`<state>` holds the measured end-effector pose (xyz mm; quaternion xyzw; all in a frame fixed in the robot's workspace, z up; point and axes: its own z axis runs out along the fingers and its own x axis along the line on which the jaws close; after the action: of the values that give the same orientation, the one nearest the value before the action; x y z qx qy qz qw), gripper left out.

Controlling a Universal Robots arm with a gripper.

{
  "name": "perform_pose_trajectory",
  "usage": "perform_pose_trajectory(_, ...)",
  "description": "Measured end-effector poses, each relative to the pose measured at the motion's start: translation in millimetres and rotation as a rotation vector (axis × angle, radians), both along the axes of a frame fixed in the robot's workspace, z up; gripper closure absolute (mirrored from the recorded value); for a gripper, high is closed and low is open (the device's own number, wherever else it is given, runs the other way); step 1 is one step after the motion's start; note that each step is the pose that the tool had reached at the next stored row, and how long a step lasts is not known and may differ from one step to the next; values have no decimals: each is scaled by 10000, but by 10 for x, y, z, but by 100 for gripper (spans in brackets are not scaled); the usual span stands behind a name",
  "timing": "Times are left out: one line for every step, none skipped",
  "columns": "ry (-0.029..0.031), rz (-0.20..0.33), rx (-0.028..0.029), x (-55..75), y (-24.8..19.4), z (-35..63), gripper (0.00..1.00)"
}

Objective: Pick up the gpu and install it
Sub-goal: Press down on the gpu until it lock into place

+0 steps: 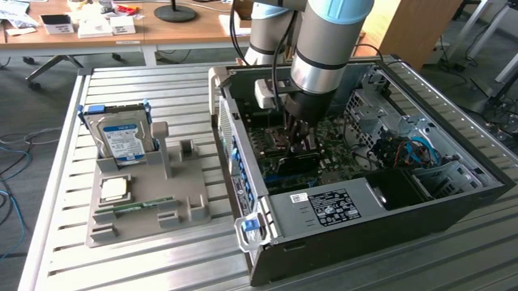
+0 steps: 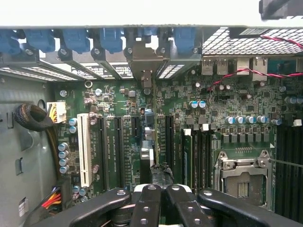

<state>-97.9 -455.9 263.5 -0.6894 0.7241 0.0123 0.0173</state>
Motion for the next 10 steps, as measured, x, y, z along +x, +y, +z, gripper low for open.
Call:
perform_pose_trajectory(1, 0, 0, 0, 0, -1, 89)
perform_pose_trajectory(-2, 0, 2, 0, 0, -5, 89)
perform_pose_trajectory(-1, 0, 1, -1, 0, -6, 89)
perform_pose_trajectory(0, 0, 0, -1, 0, -6, 89)
perform_pose_trajectory(0, 0, 0, -1, 0, -6, 89)
perform_pose_trajectory(1, -1, 0, -2, 0, -6, 89)
perform_pose_trajectory(0, -1, 0, -2, 0, -6, 89)
perform_pose_trajectory(1, 0, -2, -2, 0, -7, 89)
perform_pose_trajectory(-2, 0, -1, -2, 0, -12, 89)
perform_pose_trajectory(-1, 0, -1, -3, 0, -14, 89)
